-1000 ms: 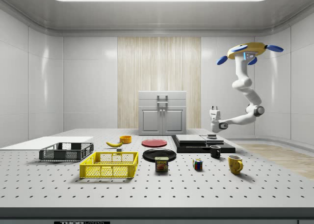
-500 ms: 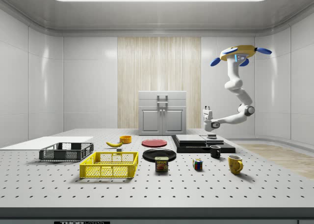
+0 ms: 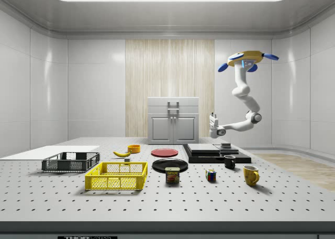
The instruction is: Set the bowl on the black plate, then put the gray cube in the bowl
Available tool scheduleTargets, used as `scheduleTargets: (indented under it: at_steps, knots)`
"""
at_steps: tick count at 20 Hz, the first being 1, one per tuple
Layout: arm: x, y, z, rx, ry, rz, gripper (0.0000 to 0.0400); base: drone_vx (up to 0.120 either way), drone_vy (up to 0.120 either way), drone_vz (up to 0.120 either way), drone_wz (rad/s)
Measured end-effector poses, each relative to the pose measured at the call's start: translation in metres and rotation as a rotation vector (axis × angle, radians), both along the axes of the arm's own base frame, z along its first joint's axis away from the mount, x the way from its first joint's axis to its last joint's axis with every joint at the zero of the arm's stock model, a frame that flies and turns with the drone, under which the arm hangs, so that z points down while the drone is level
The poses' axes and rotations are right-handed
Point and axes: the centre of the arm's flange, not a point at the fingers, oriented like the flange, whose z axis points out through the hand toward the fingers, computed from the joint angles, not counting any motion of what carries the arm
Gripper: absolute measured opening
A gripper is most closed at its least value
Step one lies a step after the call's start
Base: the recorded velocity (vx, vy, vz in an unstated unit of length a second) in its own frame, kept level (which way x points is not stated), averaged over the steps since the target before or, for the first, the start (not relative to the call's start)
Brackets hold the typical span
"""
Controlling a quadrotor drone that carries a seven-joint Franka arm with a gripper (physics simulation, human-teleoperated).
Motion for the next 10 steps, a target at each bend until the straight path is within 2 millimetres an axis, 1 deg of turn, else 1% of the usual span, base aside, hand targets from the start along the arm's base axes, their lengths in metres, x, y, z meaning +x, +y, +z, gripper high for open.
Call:
scheduleTargets:
  at_steps: [1,3,5,7,8,10]
  knots:
    - [0.000,0.004,-0.001,-0.046,-0.001,-0.001,0.0400,0.120,-0.120,0.000,0.000]
    - [0.000,0.015,-0.006,-0.165,-0.002,-0.005,0.0400,0.120,0.000,0.000,0.000]
    - [0.000,0.029,-0.013,-0.326,-0.003,-0.010,0.0400,0.120,0.000,-0.100,0.000]
    - [0.000,0.046,-0.027,-0.541,-0.003,-0.017,0.0400,0.120,0.000,-0.120,0.000]
    - [0.001,0.054,-0.037,-0.670,-0.004,-0.021,0.0400,0.120,0.000,-0.120,0.000]
    - [0.001,0.068,-0.063,-0.970,-0.003,-0.031,0.0400,0.120,0.000,-0.120,0.000]
